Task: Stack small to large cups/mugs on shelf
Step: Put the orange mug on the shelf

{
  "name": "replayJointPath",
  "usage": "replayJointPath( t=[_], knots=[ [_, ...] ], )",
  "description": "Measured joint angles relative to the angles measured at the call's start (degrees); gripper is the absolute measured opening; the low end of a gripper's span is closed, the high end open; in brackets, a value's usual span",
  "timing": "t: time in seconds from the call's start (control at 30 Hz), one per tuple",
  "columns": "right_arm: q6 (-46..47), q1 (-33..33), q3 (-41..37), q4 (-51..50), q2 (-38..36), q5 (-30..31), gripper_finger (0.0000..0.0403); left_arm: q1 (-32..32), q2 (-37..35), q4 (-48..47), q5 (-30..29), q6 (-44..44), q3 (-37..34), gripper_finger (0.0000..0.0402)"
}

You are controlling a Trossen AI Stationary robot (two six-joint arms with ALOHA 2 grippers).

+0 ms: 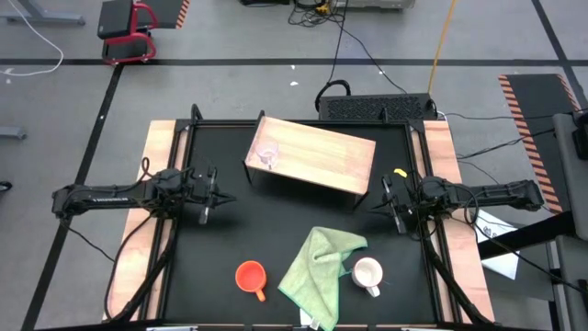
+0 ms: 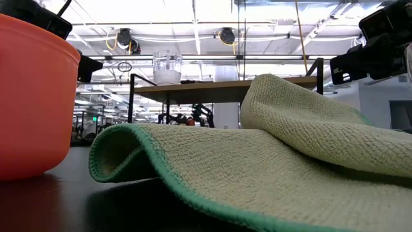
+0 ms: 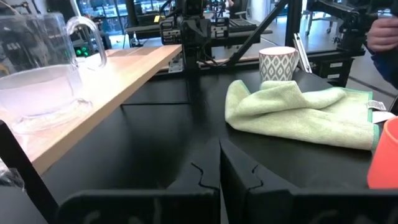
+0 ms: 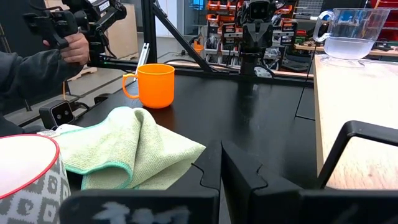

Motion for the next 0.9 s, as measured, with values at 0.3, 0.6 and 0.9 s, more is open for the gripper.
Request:
replayJointPath(
  t=[0.3, 0.6, 0.9],
  knots=[
    [0.0, 0.0, 0.0, 0.0, 0.0, 0.0, 0.0000, 0.0, 0.0, -0.2, 0.0, -1.3, 0.0, 0.0002],
    [-0.2, 0.0, 0.0, 0.0, 0.0, 0.0, 0.0000, 0.0, 0.0, -1.6, 3.7, -1.9, 0.0, 0.0018],
    [-0.1, 0.0, 0.0, 0.0, 0.0, 0.0, 0.0000, 0.0, 0.0, 3.8, 5.0, -5.2, 0.0, 0.0008]
  ],
)
